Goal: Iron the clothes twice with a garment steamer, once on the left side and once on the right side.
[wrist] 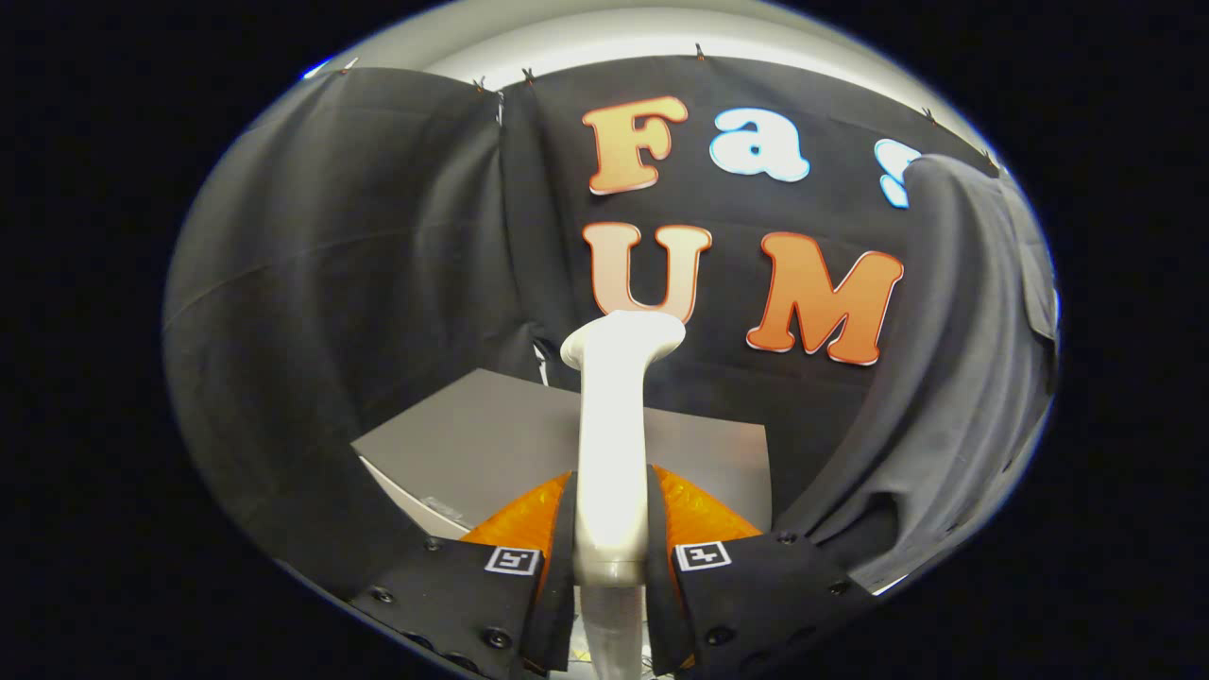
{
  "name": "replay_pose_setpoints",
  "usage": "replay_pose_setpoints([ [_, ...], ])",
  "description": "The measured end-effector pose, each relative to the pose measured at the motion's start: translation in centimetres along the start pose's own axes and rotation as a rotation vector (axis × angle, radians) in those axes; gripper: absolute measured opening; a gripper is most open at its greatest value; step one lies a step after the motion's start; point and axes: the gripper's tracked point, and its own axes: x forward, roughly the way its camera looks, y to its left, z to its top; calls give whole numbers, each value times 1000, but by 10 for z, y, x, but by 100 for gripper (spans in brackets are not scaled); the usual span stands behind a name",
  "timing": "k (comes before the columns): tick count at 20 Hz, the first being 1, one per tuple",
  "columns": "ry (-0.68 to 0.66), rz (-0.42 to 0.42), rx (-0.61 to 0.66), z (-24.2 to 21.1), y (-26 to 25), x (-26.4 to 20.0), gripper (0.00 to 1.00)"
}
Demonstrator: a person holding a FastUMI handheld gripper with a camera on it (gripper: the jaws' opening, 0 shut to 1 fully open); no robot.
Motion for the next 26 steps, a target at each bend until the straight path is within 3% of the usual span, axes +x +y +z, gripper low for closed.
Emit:
replay_pose_setpoints([
  [8,-260,141,-60,11,45,-141,38],
  [13,-323,166,-52,4,32,-205,38],
  [20,-433,56,-48,-7,-21,-271,38],
  [26,-478,-79,-9,-23,-92,-296,38],
])
